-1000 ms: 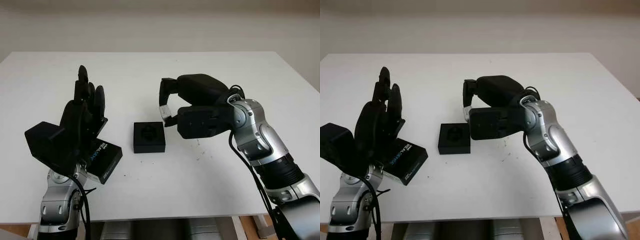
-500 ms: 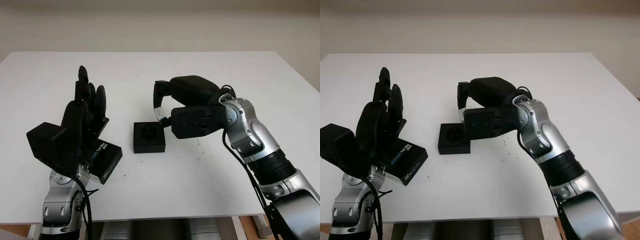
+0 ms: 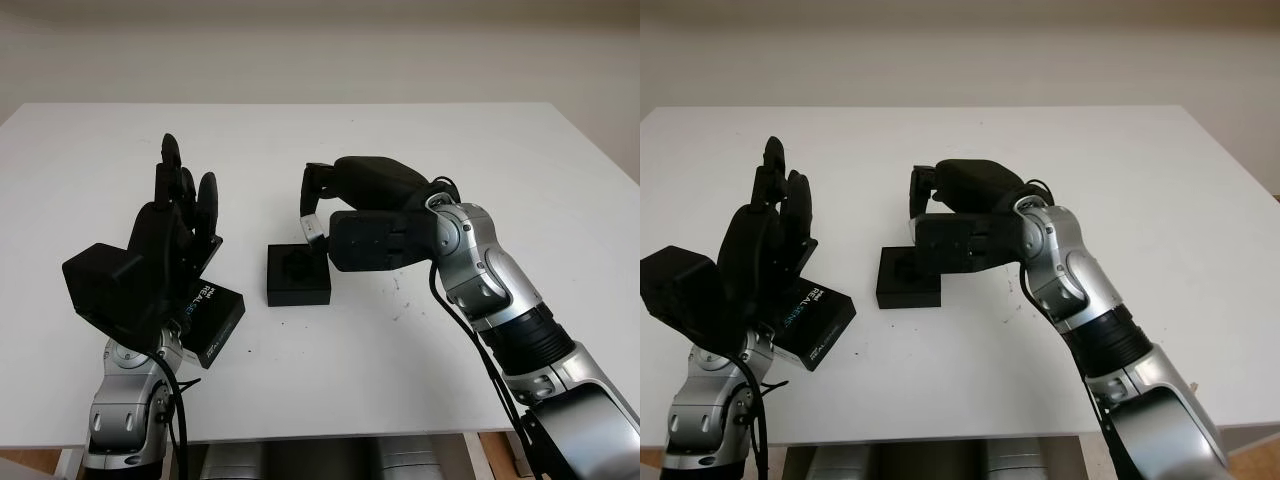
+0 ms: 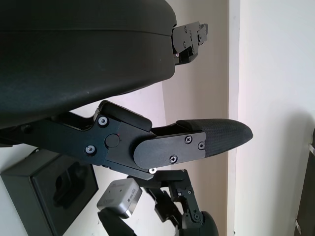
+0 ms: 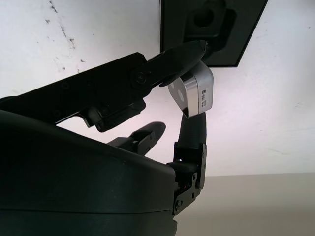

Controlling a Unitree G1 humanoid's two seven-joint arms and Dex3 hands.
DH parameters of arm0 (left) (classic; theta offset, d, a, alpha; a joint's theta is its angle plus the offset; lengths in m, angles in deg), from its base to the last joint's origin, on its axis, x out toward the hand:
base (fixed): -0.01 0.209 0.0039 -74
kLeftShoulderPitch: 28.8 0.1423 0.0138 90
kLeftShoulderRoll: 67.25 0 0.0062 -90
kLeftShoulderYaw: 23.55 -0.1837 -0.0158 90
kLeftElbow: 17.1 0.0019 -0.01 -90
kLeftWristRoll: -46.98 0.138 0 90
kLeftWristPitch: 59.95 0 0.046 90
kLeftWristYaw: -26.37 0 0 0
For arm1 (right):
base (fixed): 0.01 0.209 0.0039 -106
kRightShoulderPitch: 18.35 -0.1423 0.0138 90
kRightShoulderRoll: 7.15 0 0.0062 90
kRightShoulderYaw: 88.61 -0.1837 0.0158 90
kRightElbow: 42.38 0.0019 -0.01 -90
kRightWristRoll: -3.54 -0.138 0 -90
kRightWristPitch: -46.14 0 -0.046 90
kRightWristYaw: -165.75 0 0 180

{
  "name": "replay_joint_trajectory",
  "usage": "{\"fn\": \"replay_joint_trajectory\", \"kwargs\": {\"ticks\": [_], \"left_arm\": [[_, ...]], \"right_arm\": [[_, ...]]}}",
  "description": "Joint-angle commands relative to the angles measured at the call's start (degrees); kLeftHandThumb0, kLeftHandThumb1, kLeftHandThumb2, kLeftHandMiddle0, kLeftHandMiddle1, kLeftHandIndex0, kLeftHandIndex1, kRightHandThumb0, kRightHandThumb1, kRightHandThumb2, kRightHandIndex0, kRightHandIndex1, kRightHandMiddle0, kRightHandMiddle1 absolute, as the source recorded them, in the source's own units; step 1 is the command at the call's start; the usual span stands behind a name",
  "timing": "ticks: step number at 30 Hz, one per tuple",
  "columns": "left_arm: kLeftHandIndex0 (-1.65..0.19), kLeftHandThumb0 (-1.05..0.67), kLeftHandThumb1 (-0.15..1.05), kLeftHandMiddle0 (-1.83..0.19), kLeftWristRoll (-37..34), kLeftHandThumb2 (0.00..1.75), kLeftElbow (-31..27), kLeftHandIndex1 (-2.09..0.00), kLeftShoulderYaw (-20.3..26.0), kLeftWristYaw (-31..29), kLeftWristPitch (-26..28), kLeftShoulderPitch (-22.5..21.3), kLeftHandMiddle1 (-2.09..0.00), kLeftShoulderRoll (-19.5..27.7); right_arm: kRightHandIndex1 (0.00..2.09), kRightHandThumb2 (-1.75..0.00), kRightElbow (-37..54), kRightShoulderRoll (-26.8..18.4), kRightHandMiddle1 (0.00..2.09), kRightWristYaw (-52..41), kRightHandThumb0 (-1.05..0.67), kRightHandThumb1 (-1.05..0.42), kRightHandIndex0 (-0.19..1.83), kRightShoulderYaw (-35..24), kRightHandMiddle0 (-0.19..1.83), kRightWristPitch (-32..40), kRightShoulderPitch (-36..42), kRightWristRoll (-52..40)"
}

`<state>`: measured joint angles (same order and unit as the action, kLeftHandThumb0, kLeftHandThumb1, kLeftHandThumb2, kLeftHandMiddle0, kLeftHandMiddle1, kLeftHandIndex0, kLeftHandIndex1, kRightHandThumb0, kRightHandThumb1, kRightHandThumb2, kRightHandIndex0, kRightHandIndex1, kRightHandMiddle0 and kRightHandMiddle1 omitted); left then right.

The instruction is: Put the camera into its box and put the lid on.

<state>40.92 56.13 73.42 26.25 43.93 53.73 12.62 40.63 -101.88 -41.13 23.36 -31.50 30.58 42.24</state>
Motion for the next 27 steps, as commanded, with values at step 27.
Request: {"fn": "replay_joint_trajectory", "kwargs": {"ticks": [27], "left_arm": [[0.19, -0.76, 1.05, 0.19, 0.14, 0.52, -0.36, 0.00, -0.18, 1.08, -1.43, -1.06, 0.00, -2.33]], "right_arm": [[0.82, -0.06, 5.10, 0.83, 1.68, -0.71, -0.41, -0.98, 0.29, 1.68, 0.42, 2.85, 3.55, 1.17]]}}
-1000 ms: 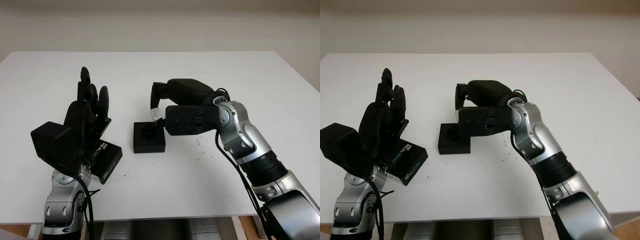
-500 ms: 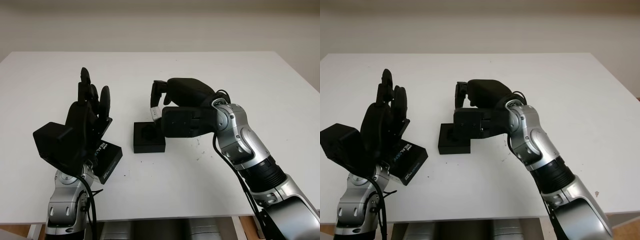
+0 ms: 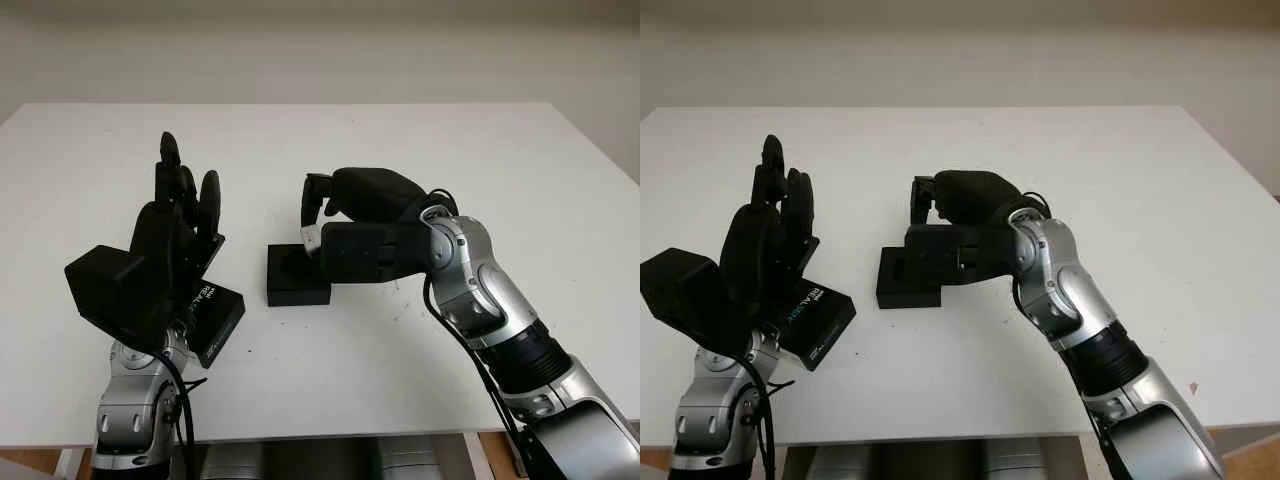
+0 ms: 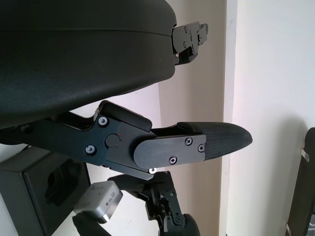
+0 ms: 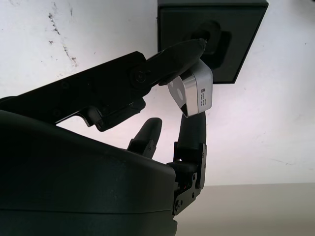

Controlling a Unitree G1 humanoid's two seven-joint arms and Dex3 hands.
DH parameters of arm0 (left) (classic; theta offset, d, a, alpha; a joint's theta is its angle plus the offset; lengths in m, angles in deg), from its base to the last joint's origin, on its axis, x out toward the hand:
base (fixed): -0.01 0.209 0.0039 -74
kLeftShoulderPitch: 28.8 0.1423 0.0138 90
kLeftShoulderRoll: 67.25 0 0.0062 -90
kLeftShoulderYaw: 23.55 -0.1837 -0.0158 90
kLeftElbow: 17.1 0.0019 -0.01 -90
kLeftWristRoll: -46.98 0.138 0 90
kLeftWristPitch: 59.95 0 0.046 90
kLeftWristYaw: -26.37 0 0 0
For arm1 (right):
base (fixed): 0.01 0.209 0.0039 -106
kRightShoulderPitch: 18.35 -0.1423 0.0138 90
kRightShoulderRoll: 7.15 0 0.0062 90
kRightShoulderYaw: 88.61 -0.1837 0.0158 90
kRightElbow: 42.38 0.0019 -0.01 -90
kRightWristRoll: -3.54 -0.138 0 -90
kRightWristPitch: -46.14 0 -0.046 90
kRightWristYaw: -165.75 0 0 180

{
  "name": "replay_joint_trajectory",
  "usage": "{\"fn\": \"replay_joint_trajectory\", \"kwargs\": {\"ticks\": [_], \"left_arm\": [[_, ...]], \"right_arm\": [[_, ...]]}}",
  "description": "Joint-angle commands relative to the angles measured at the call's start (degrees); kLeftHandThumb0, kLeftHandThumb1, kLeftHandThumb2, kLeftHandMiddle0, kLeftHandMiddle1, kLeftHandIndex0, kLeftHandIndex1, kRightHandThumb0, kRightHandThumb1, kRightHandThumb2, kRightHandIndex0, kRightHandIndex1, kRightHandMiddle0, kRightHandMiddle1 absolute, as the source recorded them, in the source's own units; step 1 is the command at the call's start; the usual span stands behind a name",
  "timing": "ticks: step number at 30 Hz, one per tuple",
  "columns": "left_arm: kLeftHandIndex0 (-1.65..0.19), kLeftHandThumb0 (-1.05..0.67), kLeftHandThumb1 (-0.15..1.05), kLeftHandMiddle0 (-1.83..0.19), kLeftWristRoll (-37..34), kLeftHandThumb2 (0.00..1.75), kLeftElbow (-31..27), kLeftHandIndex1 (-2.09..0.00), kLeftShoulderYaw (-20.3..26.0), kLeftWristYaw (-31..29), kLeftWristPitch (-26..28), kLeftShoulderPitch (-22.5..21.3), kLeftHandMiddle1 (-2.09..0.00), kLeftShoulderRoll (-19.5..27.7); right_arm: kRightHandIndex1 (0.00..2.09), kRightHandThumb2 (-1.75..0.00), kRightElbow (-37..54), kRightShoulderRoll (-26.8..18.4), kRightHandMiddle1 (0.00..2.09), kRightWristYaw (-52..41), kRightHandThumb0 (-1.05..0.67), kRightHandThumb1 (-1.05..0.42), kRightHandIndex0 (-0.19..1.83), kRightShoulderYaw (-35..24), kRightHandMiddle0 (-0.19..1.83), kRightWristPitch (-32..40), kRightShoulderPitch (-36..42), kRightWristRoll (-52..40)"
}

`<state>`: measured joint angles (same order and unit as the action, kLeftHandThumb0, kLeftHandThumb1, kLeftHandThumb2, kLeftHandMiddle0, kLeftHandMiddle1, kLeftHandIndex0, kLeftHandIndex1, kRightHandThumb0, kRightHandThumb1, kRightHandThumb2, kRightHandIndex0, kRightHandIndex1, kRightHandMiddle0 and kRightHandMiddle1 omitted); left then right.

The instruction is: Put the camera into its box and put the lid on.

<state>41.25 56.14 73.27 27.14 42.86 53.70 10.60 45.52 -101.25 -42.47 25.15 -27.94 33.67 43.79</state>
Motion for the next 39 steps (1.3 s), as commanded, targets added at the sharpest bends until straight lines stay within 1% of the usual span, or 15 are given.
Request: {"fn": "replay_joint_trajectory", "kwargs": {"ticks": [1, 4, 5, 8, 12, 15, 19, 23, 29, 36, 39], "left_arm": [[0.19, -0.75, 1.05, 0.19, -0.23, 0.52, -0.31, 0.00, 0.02, 0.15, -0.48, -0.98, 0.00, -0.30], [0.19, -0.77, 1.05, 0.19, 0.02, 0.52, -0.36, 0.00, -0.07, 0.38, 0.02, -1.01, 0.00, -0.29], [0.19, -0.76, 1.05, 0.19, 0.05, 0.52, -0.21, 0.00, -0.09, 0.36, -0.27, -1.04, 0.00, -0.30], [0.19, -0.75, 1.05, 0.19, -0.08, 0.51, 0.04, 0.00, -0.07, 0.38, -1.15, -1.03, 0.00, -0.53], [0.19, -0.75, 1.05, 0.19, 0.19, 0.52, 0.03, 0.00, -0.22, 0.22, -1.35, -0.94, 0.00, -0.35], [0.19, -0.75, 1.05, 0.19, 0.14, 0.53, 0.14, 0.00, -0.14, 0.22, -1.13, -0.97, 0.00, -0.31], [0.19, -0.76, 1.05, 0.19, -0.12, 0.52, -0.10, 0.00, -0.04, 0.24, -0.95, -0.83, 0.00, -0.47], [0.19, -0.75, 1.05, 0.19, 0.17, 0.51, -0.48, 0.00, -0.24, 0.43, -0.69, -0.65, 0.00, -0.46], [0.19, -0.76, 1.05, 0.19, -0.13, 0.52, -0.46, 0.00, -0.20, 0.35, -0.95, -0.54, 0.00, -0.66], [0.19, -0.75, 1.05, 0.19, 0.34, 0.54, -0.67, 0.00, -0.51, 0.02, -0.94, -0.20, 0.00, -0.25], [0.19, -0.75, 1.05, 0.19, 0.38, 0.54, -0.61, 0.00, -0.47, 0.12, -0.98, -0.33, 0.00, -0.37]], "right_arm": [[0.78, -0.06, 0.20, 0.18, 1.75, 0.94, -0.41, -0.98, 0.28, 0.00, 0.39, -1.02, 0.70, -0.32], [0.65, -0.05, 0.15, 0.28, 1.94, 2.06, -0.41, -0.99, 0.26, 0.32, 0.30, -1.62, 1.40, 0.02], [0.60, -0.05, 0.10, 0.33, 1.95, 2.31, -0.41, -0.99, 0.27, 0.41, 0.29, -1.68, 1.55, 0.13], [0.49, -0.05, -0.16, 0.58, 1.90, 3.36, -0.41, -0.99, 0.32, 0.59, 0.30, -2.11, 2.05, 0.14], [0.44, -0.06, -0.58, 0.81, 1.89, 3.68, -0.40, -0.99, 0.35, 0.85, 0.29, -2.05, 2.17, 0.24], [0.39, -0.06, -1.18, 0.81, 1.83, 3.56, -0.42, -1.00, 0.36, 1.42, 0.30, -1.97, 1.92, 0.86], [0.37, -0.05, -2.51, 1.07, 1.82, 4.61, -0.42, -1.00, 0.40, 1.81, 0.33, -2.34, 1.91, 1.13], [0.39, -0.05, -3.58, 1.31, 1.88, 5.25, -0.41, -1.00, 0.43, 1.98, 0.31, -2.50, 1.97, 1.28], [0.43, -0.06, -5.04, 1.32, 1.90, 5.37, -0.39, -1.01, 0.49, 2.40, 0.34, -2.97, 1.96, 1.62], [0.48, -0.05, -6.40, 1.14, 2.01, 6.87, -0.39, -1.01, 0.49, 3.09, 0.36, -4.10, 2.05, 2.51], [0.49, -0.05, -6.85, 1.06, 2.02, 7.69, -0.39, -1.00, 0.49, 3.40, 0.37, -4.68, 2.11, 3.12]]}}
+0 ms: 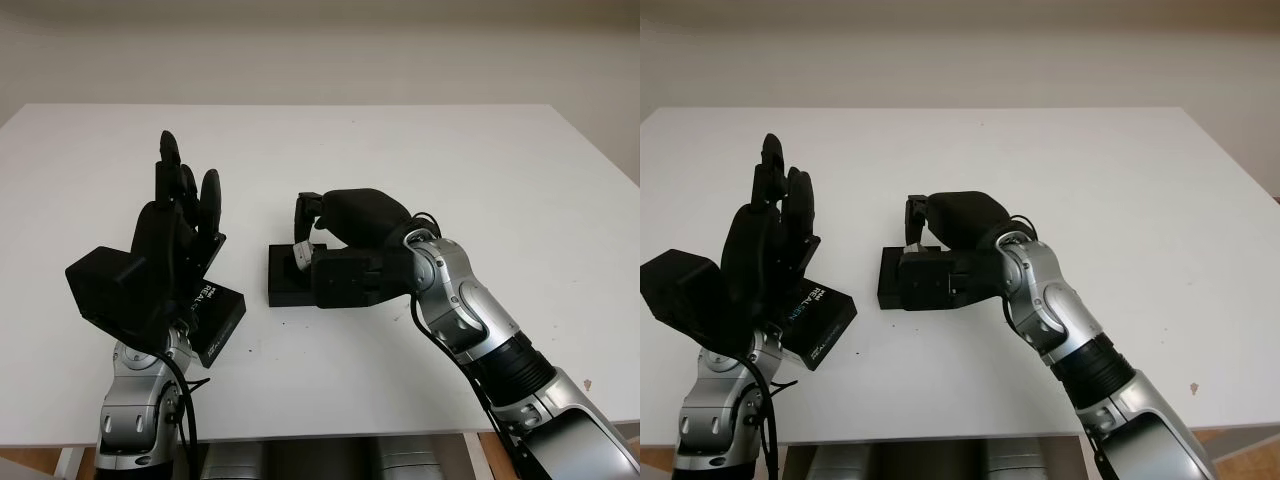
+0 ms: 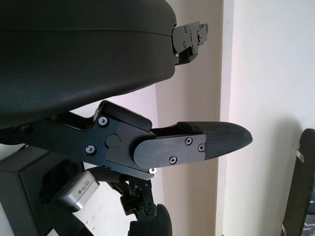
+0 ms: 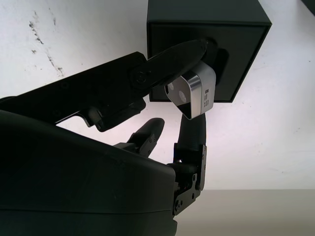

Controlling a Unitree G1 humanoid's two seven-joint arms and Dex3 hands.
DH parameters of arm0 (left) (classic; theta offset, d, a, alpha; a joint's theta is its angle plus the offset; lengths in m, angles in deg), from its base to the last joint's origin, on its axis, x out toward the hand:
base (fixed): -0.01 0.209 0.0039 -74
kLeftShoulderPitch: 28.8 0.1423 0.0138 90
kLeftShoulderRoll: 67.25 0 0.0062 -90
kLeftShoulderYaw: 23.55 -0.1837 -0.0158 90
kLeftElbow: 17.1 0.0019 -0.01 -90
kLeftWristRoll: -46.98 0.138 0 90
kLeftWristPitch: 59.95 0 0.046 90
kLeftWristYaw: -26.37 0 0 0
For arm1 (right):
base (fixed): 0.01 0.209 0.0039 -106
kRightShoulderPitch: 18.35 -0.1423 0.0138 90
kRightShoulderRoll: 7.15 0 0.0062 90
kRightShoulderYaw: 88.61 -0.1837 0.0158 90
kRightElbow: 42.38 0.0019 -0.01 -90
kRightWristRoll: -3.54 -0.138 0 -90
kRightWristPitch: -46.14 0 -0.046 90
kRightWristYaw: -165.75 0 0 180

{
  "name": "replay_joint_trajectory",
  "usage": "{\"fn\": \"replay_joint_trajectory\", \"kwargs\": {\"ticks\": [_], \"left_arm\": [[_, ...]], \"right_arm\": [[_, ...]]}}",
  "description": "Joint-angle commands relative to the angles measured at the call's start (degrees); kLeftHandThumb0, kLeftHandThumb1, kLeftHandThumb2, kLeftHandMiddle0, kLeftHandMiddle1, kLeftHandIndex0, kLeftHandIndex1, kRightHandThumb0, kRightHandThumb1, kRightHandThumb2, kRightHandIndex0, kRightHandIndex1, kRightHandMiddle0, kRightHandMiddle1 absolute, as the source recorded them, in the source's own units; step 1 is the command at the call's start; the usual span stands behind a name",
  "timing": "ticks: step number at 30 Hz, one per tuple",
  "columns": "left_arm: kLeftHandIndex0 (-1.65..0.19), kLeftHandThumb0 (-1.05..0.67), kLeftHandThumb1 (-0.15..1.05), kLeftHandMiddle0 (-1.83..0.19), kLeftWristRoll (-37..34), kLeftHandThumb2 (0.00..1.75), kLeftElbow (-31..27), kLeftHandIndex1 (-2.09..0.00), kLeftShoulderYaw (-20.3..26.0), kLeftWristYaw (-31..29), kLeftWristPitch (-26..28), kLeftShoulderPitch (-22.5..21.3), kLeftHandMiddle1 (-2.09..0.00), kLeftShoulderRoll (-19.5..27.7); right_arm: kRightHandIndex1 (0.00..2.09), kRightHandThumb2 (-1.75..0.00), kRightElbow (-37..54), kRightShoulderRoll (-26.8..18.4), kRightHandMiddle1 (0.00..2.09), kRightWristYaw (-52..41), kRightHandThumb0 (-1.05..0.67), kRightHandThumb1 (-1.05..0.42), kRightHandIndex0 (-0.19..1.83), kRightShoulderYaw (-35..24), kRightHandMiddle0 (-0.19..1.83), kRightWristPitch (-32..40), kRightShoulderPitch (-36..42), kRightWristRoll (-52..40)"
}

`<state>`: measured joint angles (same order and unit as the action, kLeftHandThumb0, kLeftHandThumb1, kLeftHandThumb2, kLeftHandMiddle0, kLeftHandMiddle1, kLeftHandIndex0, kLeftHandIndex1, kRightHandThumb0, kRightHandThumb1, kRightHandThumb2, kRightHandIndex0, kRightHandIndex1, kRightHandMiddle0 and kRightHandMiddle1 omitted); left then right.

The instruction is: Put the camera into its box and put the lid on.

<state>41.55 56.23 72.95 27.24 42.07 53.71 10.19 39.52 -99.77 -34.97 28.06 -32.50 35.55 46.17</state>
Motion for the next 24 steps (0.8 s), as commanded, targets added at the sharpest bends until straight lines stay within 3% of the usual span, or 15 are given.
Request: {"fn": "replay_joint_trajectory", "kwargs": {"ticks": [1, 10, 12, 14, 16, 17, 18, 20, 24], "left_arm": [[0.19, -0.75, 1.05, 0.19, 0.07, 0.54, -0.69, 0.00, -0.12, 0.15, -0.20, -0.35, 0.00, -0.11], [0.19, -0.74, 1.05, 0.19, -0.20, 0.51, -0.88, 0.00, -0.13, 0.19, 0.04, -0.10, 0.00, -0.37], [0.19, -0.74, 1.05, 0.19, 0.28, 0.52, -1.08, 0.00, -0.35, 0.38, 0.04, 0.06, 0.00, -0.33], [0.19, -0.74, 1.05, 0.19, 0.61, 0.52, -1.14, 0.00, -0.50, 0.57, -0.21, 0.24, 0.00, -0.44], [0.19, -0.74, 1.05, 0.19, 0.78, 0.53, -1.22, 0.00, -0.59, 0.65, -0.05, 0.32, 0.00, -0.44], [0.19, -0.74, 1.05, 0.19, 0.70, 0.53, -1.24, 0.00, -0.55, 0.78, 0.04, 0.33, 0.00, -0.58], [0.19, -0.75, 1.05, 0.19, 0.64, 0.52, -1.25, 0.00, -0.52, 0.88, 0.10, 0.33, 0.00, -0.67], [0.19, -0.76, 1.05, 0.19, 0.62, 0.50, -0.95, 0.00, -0.43, 1.26, -0.44, 0.31, 0.00, -1.04], [0.19, -0.75, 1.05, 0.19, 1.02, 0.50, -1.06, 0.00, -0.65, 1.25, -0.47, 0.59, 0.00, -0.97]], "right_arm": [[0.49, -0.05, -0.85, -0.41, 2.02, 0.43, -0.39, -1.00, 0.47, 0.57, 0.37, -0.29, 0.32, 0.98], [0.44, -0.05, 0.54, -0.55, 1.87, 1.23, -0.41, -0.99, 0.39, 1.75, 0.28, -0.25, 1.16, 4.02], [0.41, -0.05, 0.75, -1.13, 1.82, 0.99, -0.50, -0.98, 0.37, 2.97, 0.20, -0.08, 0.89, 6.47], [0.31, -0.05, 1.07, -1.37, 1.51, 1.08, -0.61, -0.97, 0.29, 3.59, 0.01, 0.07, 0.92, 8.49], [0.20, -0.05, 1.52, -1.51, 1.13, 1.08, -0.66, -0.96, 0.20, 3.98, -0.01, 0.05, 1.06, 10.19], [0.12, -0.05, 1.80, -1.53, 0.79, 0.97, -0.67, -0.96, 0.15, 4.03, 0.06, -0.01, 1.17, 10.70], [0.09, -0.05, 1.98, -1.49, 0.59, 0.86, -0.68, -0.96, 0.12, 3.98, 0.11, -0.08, 1.27, 11.03], [0.06, -0.05, 2.33, -1.53, 0.37, 0.79, -0.68, -0.95, 0.08, 3.81, 0.16, -0.43, 1.49, 11.29], [0.03, -0.05, 3.20, -1.63, 0.27, -0.63, -0.68, -0.94, 0.03, 3.79, 0.15, 0.00, 1.64, 11.76]]}}
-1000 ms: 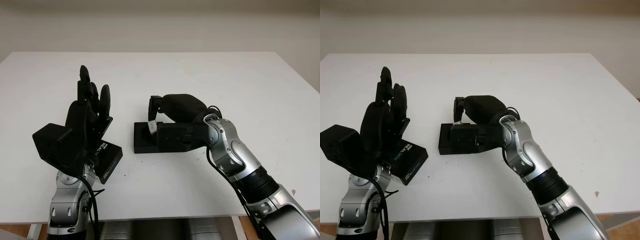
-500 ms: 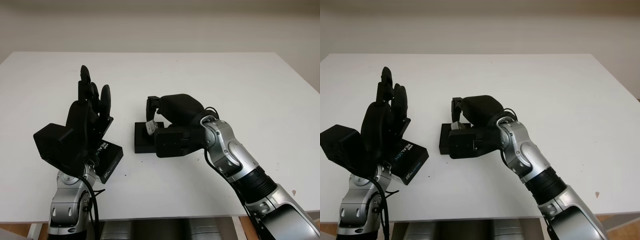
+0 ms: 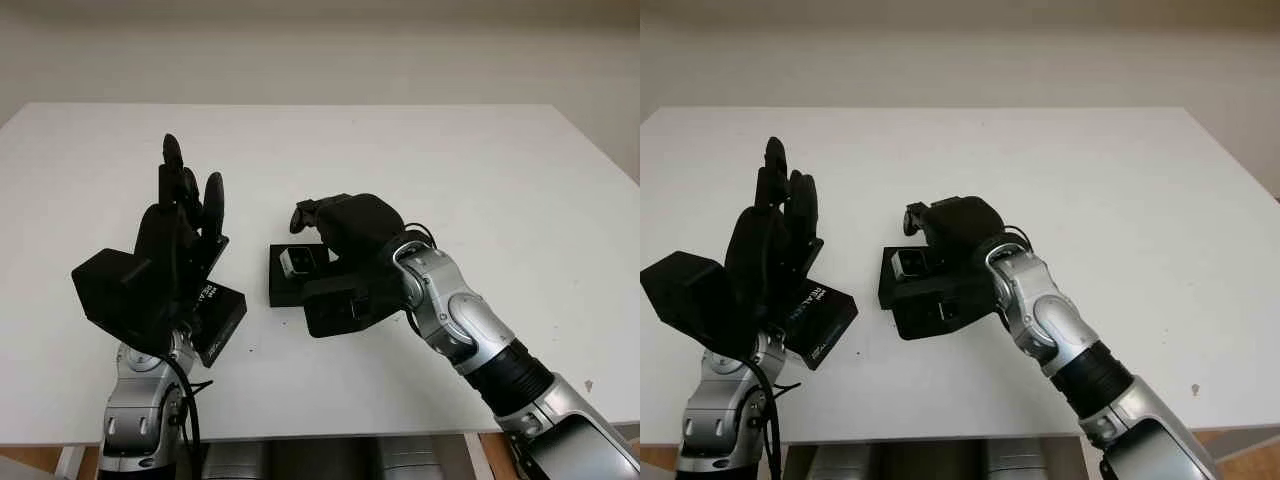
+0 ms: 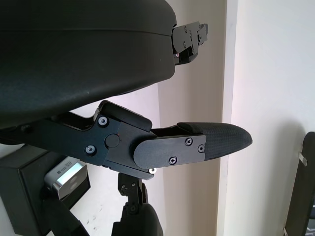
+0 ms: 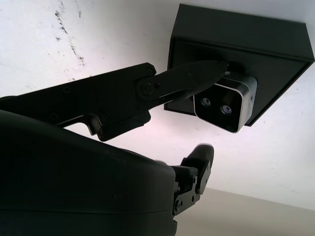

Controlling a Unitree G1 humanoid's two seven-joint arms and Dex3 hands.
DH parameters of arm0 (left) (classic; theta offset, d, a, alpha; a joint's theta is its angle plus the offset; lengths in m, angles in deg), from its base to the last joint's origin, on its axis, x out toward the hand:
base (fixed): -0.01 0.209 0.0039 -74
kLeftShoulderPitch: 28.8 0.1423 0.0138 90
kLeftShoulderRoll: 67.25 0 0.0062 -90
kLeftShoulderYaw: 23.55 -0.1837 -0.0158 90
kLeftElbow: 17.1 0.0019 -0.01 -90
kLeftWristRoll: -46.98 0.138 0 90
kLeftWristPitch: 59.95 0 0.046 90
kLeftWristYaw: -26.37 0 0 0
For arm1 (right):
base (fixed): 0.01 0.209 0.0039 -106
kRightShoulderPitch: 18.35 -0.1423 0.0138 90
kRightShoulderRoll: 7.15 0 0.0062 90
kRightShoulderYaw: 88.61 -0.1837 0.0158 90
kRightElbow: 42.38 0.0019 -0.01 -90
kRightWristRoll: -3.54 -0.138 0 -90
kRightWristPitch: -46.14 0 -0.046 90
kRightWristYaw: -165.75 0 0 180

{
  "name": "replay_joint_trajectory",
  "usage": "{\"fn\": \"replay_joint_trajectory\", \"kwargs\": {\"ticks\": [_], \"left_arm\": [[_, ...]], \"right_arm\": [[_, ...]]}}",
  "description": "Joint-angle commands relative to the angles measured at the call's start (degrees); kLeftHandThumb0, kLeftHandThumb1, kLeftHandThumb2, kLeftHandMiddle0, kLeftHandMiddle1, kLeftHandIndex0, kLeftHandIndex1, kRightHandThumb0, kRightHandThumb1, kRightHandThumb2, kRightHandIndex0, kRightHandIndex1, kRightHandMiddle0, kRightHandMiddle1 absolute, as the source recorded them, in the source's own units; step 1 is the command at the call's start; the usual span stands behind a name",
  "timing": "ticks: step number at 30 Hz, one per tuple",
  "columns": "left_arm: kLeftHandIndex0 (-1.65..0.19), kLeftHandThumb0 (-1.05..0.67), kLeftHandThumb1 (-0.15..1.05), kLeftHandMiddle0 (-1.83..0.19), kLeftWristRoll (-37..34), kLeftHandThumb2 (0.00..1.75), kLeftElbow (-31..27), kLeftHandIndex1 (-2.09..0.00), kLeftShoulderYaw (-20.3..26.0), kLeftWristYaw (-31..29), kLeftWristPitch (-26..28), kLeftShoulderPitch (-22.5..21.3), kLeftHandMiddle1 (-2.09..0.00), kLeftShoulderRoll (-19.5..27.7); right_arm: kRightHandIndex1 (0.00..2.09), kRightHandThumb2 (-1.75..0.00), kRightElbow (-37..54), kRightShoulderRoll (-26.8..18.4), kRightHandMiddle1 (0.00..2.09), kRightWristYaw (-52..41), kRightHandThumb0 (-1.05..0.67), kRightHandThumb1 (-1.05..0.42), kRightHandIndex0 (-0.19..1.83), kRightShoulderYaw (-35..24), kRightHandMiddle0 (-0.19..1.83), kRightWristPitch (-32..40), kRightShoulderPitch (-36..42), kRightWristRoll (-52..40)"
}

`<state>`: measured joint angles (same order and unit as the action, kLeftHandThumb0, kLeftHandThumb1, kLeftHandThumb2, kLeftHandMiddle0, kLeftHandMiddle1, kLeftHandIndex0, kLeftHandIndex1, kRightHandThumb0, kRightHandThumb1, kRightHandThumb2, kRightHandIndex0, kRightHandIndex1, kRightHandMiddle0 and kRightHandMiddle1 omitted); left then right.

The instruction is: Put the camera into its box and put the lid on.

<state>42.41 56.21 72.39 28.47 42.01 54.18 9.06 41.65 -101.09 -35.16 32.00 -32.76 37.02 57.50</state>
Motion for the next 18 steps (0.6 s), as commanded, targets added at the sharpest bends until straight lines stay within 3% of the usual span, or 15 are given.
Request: {"fn": "replay_joint_trajectory", "kwargs": {"ticks": [1, 11, 18], "left_arm": [[0.19, -0.75, 1.05, 0.19, 0.24, 0.51, -1.11, 0.00, -0.10, -0.04, -0.39, 0.25, 0.00, 0.19], [0.19, -0.74, 1.05, 0.19, 0.22, 0.49, -2.28, 0.00, -0.10, 0.78, 0.26, 1.33, 0.00, -0.56], [0.19, -0.75, 1.05, 0.19, 0.52, 0.49, -3.21, 0.00, -0.18, 1.13, 0.92, 1.90, 0.00, -0.47]], "right_arm": [[0.02, -0.05, 1.29, -0.33, 0.26, -0.76, -0.68, -0.94, 0.02, -0.23, 0.14, 0.29, 0.24, 0.46], [0.03, -0.05, 3.32, -0.67, 0.17, -3.02, -0.66, -0.92, -0.03, -2.55, 0.13, 0.22, 0.81, -1.58], [0.12, -0.04, 3.82, -1.26, 0.20, 5.12, -0.61, -0.88, 0.16, -12.33, 0.29, -9.78, 4.26, -15.49]]}}
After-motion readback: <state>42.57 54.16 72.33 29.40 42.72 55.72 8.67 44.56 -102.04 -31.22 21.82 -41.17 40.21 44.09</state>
